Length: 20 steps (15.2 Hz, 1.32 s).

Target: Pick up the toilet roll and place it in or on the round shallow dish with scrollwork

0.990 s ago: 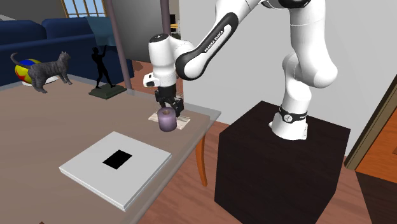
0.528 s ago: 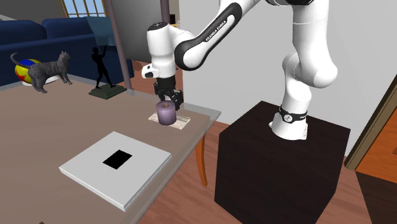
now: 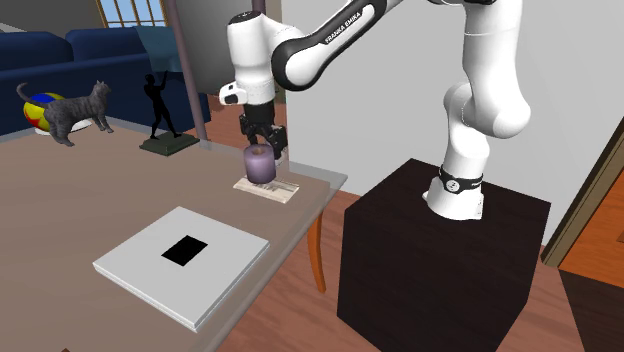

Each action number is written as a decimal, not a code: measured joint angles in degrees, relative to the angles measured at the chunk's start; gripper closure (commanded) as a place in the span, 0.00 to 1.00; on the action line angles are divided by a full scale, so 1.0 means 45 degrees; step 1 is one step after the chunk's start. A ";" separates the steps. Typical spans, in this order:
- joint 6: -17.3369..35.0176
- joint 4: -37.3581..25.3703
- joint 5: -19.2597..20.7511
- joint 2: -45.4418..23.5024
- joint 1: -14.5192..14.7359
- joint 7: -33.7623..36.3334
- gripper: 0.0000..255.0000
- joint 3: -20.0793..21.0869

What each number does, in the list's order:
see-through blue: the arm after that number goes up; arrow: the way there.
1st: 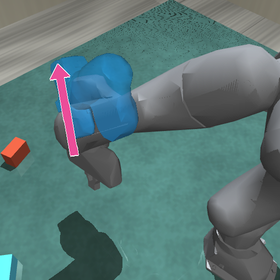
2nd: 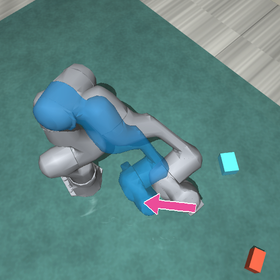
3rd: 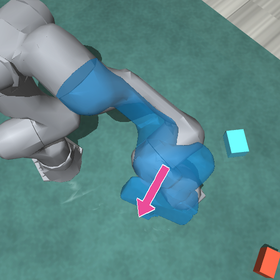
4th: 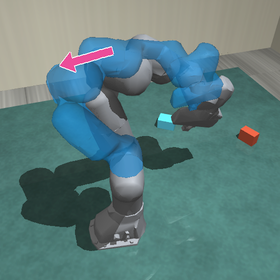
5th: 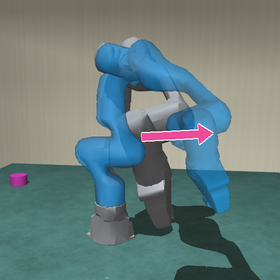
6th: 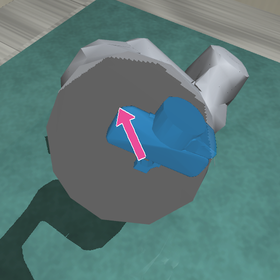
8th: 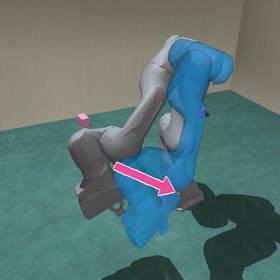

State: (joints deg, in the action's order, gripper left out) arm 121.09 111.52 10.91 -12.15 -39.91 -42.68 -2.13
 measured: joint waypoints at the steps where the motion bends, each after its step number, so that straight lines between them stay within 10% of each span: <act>1: -0.0091 -0.0026 -0.0006 0.0063 0.0016 0.0011 1.00 0.0011; 20: -0.0380 -0.2162 -0.0671 -0.0931 -0.3181 -0.5396 1.00 -0.1869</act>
State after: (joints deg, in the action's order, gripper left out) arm 119.38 101.79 7.88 -16.34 -54.23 -66.96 -10.53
